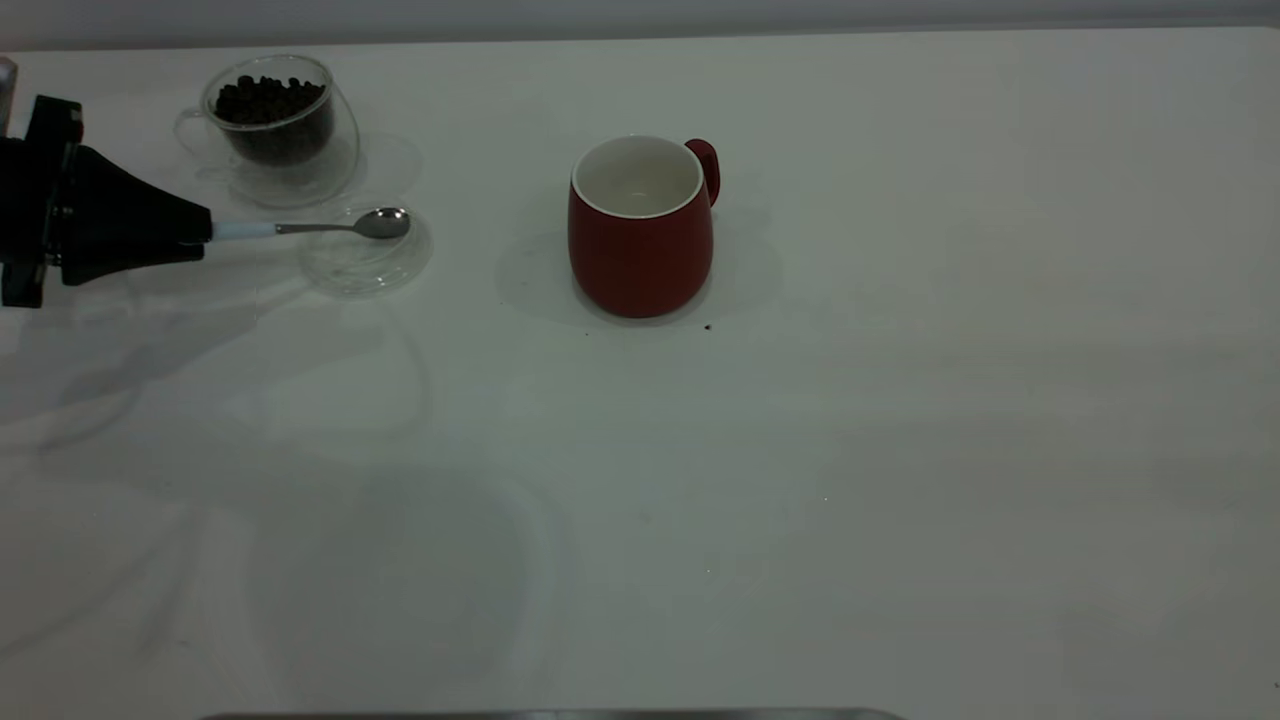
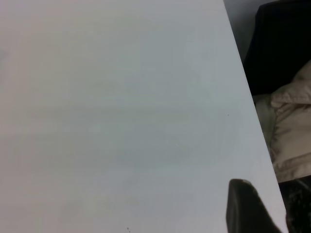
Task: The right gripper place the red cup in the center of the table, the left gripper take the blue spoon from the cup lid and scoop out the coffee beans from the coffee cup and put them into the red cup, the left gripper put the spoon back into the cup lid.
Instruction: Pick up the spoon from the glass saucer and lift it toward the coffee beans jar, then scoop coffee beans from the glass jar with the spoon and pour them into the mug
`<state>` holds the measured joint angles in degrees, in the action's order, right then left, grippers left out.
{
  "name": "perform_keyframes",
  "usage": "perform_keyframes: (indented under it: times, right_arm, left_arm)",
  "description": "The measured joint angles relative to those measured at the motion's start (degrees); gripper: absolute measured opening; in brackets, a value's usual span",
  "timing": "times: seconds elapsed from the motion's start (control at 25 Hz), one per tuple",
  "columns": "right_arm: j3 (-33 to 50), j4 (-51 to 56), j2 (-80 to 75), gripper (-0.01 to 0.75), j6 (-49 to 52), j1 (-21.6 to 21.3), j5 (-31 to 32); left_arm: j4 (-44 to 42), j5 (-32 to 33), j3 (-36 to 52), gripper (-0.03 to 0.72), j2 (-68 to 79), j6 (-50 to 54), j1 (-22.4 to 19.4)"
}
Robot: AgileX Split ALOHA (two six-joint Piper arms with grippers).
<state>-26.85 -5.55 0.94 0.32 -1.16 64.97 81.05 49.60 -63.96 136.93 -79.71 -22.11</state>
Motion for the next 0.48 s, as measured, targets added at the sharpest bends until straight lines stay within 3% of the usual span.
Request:
perform_keyframes:
  times: [0.28,0.48]
  right_arm:
    - [0.0,0.0,0.0,0.244,0.0,0.0,0.0]
    - [0.0,0.0,0.0,0.244,0.0,0.0,0.0]
  left_arm:
    - [-12.7,-1.3,-0.7,0.123,-8.0,9.2,0.0]
    - [-15.3,2.6,-6.5,0.123,-10.8,18.8,0.0]
